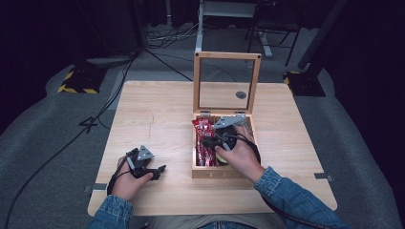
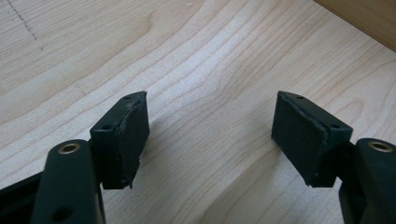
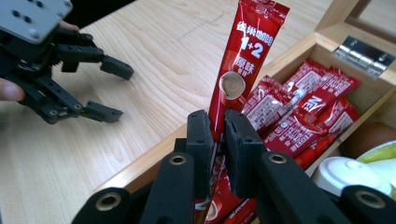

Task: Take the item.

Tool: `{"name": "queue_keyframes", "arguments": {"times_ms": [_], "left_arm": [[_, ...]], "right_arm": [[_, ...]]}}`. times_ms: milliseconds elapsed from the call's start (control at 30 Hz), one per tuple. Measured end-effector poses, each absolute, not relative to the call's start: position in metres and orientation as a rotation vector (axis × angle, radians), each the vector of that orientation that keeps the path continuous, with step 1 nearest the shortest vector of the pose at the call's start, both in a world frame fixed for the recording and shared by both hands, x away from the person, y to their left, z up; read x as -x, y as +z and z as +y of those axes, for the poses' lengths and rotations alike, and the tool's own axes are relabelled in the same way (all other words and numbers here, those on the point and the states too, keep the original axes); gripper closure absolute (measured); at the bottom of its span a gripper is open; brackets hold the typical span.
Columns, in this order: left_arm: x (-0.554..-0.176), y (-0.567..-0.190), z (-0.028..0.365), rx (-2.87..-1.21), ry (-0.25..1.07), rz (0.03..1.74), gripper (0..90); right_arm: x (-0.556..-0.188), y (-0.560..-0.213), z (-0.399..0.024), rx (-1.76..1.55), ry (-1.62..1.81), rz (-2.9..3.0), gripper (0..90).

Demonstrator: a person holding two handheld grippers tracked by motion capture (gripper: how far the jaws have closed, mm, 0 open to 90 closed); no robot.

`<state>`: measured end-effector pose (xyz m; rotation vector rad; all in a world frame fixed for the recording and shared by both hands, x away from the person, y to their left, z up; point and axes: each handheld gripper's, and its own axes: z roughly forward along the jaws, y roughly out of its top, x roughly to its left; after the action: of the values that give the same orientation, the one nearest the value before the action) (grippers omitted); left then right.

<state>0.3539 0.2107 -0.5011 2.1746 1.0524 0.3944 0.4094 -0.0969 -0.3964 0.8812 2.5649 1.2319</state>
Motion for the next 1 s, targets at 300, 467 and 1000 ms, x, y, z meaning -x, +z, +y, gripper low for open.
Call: {"name": "queue_keyframes", "arguments": {"times_ms": [300,467,1000], "left_arm": [[-0.357,-0.502,0.213,-2.169,0.404,1.035,26.3],[-0.357,-0.503,0.214,-2.164,0.403,1.033,26.0],[-0.357,-0.503,0.219,-2.172,0.397,1.037,21.7]], "right_arm": [[-0.409,-0.382,-0.109,-0.866,1.283,2.539,81.1],[-0.41,-0.374,-0.119,-0.871,1.3,2.524,81.1],[-0.418,-0.352,-0.172,-0.927,1.296,2.444,81.1]]}}
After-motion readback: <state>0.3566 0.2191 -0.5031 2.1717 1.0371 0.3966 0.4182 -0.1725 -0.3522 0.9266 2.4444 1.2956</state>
